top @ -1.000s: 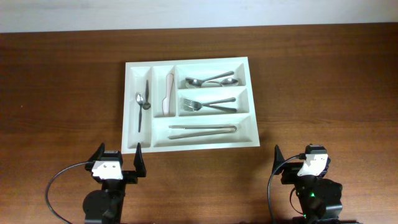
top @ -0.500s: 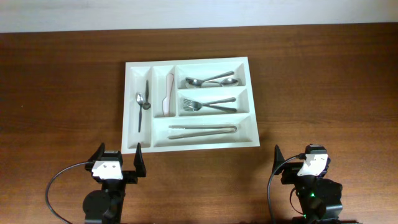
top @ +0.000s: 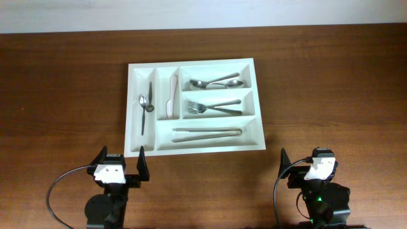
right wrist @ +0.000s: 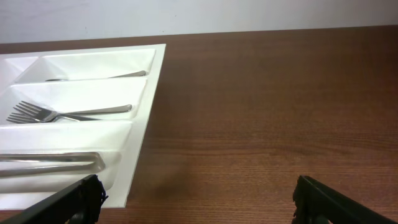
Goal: Pack container
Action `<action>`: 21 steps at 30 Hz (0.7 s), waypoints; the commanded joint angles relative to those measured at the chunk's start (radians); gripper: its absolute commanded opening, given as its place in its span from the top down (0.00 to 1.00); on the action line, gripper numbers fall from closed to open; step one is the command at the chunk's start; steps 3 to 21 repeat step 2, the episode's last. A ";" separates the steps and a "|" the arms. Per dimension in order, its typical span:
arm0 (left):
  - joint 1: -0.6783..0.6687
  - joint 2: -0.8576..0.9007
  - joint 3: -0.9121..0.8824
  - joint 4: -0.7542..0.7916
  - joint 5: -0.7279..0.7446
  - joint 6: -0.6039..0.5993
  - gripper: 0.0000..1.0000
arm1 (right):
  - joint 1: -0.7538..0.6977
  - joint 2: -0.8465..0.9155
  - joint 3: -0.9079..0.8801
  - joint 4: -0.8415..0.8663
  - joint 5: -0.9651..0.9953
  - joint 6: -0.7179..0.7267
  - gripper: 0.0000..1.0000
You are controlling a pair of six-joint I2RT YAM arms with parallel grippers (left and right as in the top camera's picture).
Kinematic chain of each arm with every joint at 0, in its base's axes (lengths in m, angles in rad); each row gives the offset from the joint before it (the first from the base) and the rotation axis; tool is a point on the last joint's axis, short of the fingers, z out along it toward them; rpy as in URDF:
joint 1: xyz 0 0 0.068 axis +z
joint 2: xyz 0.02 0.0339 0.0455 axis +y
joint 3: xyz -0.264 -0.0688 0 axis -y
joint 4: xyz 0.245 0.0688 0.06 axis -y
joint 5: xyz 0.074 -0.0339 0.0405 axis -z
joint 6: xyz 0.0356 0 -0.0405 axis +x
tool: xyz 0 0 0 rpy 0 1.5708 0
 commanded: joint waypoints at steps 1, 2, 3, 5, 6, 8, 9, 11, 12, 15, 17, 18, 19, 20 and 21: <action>-0.002 -0.010 -0.011 0.003 0.008 0.016 0.01 | -0.008 -0.012 -0.008 0.001 -0.013 -0.008 0.01; -0.002 -0.010 -0.011 0.003 0.008 0.016 0.01 | -0.008 -0.012 -0.008 0.001 -0.013 -0.008 0.01; -0.002 -0.010 -0.011 0.003 0.008 0.016 0.01 | -0.008 -0.012 -0.008 0.001 -0.013 -0.008 0.01; -0.002 -0.010 -0.011 0.003 0.008 0.016 0.01 | -0.008 -0.012 -0.008 0.001 -0.013 -0.008 0.01; -0.002 -0.010 -0.011 0.003 0.008 0.016 0.01 | -0.008 -0.012 -0.008 0.001 -0.013 -0.008 0.01; -0.002 -0.010 -0.011 0.003 0.008 0.016 0.01 | -0.008 -0.012 -0.008 0.001 -0.013 -0.008 0.01; -0.002 -0.010 -0.011 0.003 0.008 0.016 0.01 | -0.008 -0.012 -0.008 0.001 -0.013 -0.008 0.01; -0.002 -0.010 -0.011 0.003 0.008 0.016 0.01 | -0.008 -0.012 -0.008 0.001 -0.013 -0.008 0.01; -0.002 -0.010 -0.011 0.003 0.008 0.016 0.01 | -0.008 -0.012 -0.008 0.001 -0.013 -0.008 0.01; -0.002 -0.010 -0.011 0.003 0.008 0.016 0.01 | -0.008 -0.012 -0.008 0.001 -0.013 -0.008 0.01; -0.002 -0.010 -0.011 0.003 0.008 0.016 0.01 | -0.008 -0.012 -0.008 0.001 -0.013 -0.008 0.01; -0.002 -0.010 -0.011 0.003 0.008 0.016 0.01 | -0.008 -0.012 -0.008 0.001 -0.013 -0.008 0.01; -0.002 -0.010 -0.011 0.003 0.008 0.016 0.01 | -0.008 -0.012 -0.008 0.001 -0.013 -0.008 0.01; -0.002 -0.010 -0.011 0.003 0.008 0.016 0.01 | -0.008 -0.012 -0.008 0.001 -0.013 -0.008 0.01; -0.002 -0.010 -0.011 0.003 0.008 0.016 0.01 | -0.008 -0.012 -0.008 0.001 -0.013 -0.008 0.01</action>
